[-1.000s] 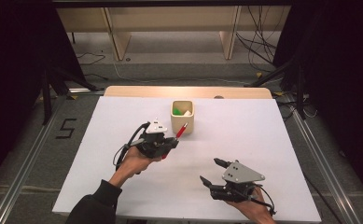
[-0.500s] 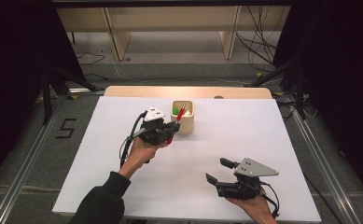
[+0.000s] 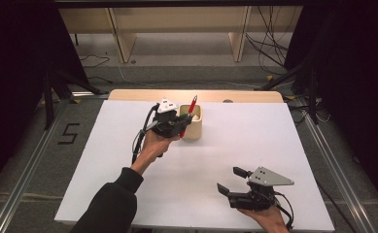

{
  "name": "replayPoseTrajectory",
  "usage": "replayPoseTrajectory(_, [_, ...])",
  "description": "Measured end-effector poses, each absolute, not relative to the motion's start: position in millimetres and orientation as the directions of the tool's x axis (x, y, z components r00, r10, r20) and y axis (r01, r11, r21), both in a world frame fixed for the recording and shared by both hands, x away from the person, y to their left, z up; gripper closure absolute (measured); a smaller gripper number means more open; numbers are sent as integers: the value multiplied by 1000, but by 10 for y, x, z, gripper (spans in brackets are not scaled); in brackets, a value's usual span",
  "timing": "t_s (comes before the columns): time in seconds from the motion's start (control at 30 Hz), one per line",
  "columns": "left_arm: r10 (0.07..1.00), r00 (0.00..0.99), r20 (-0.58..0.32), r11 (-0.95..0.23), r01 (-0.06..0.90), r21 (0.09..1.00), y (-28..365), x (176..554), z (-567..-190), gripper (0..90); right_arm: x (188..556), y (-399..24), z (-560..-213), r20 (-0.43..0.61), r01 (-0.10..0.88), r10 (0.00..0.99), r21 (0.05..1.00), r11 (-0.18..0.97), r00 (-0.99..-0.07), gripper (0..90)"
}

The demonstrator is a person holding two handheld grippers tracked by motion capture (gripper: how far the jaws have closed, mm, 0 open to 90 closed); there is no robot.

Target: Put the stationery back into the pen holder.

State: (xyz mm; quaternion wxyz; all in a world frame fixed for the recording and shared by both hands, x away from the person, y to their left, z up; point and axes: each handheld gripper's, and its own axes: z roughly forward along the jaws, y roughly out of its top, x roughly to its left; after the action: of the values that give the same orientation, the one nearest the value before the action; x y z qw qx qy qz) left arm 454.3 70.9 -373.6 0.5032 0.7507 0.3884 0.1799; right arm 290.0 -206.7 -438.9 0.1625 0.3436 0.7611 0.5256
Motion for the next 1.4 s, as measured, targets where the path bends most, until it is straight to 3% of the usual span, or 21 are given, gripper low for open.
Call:
replayPoseTrajectory(0.73, [803, 581, -130, -146, 403, 903, 541, 5001, -3604, 786, 2825, -2053, -4414, 107, 342, 675, 912, 226, -730, 212])
replayPoseTrajectory(1.4, [840, 532, -110, -144, 413, 899, 364, 5260, -3720, 786, 2818, -2041, -4427, 107, 338, 663, 912, 230, -741, 212])
